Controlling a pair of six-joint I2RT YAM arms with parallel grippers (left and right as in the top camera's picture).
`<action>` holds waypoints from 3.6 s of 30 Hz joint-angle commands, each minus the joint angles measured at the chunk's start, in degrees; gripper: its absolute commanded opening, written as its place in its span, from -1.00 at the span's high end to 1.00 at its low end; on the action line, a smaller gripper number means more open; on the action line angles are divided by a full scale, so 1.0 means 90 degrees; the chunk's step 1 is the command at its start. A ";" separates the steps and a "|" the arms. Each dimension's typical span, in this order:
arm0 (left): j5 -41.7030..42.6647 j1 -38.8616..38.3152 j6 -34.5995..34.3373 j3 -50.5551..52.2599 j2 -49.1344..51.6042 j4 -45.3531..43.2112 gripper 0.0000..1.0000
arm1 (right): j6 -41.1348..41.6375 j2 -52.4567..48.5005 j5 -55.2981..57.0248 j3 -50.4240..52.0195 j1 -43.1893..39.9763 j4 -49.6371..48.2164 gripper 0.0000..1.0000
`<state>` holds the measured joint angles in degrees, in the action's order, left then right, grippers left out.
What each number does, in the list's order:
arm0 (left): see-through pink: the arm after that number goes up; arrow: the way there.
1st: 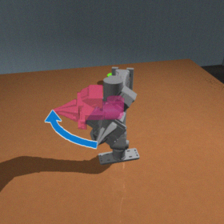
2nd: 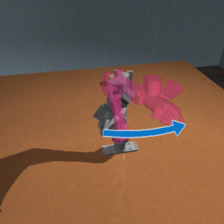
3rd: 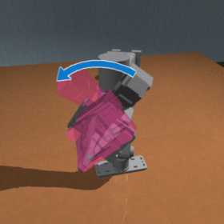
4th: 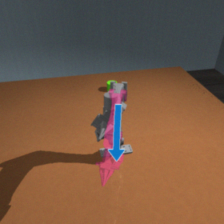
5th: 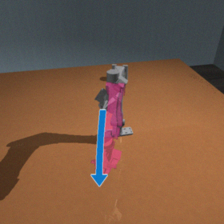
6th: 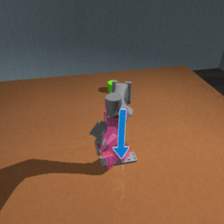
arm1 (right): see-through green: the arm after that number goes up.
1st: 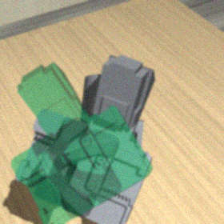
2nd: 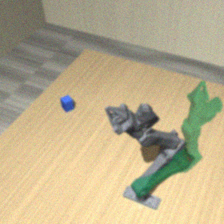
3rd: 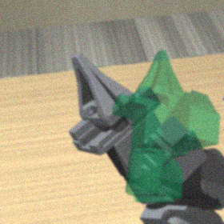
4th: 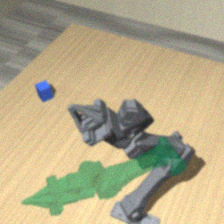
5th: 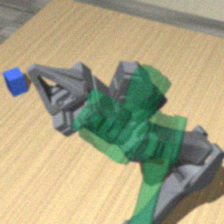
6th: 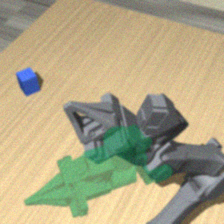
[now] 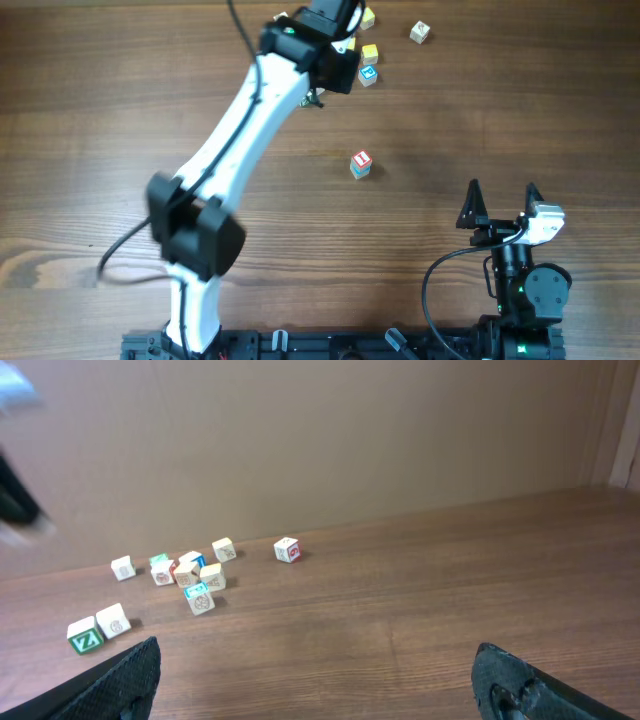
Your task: Form a tower
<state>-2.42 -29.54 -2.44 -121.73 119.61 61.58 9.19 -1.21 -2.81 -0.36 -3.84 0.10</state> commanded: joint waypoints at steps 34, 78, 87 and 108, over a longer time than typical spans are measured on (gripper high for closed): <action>0.1761 -0.0772 0.2509 0.3002 -0.0168 -0.1207 0.91 | 0.4986 -0.3757 -0.1457 0.0007 0.0027 -0.0170 -0.99; 0.1472 -0.0760 0.2225 0.3002 -0.0155 -0.1348 0.41 | 0.4983 -0.3789 -0.1358 0.0007 0.0027 -0.0165 -0.99; 0.1277 -0.0760 0.2246 0.3002 -0.0155 -0.1343 0.55 | 0.4983 -0.3789 -0.1360 0.0007 0.0027 -0.0163 -0.99; 0.1333 -0.0787 0.2217 0.2720 -0.0192 -0.1243 0.62 | 0.4979 -0.3832 -0.1311 0.0007 0.0027 -0.0148 -0.99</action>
<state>9.65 -36.27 17.67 -95.72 117.56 50.15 54.17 -35.11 -15.40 -0.36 -3.81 -1.23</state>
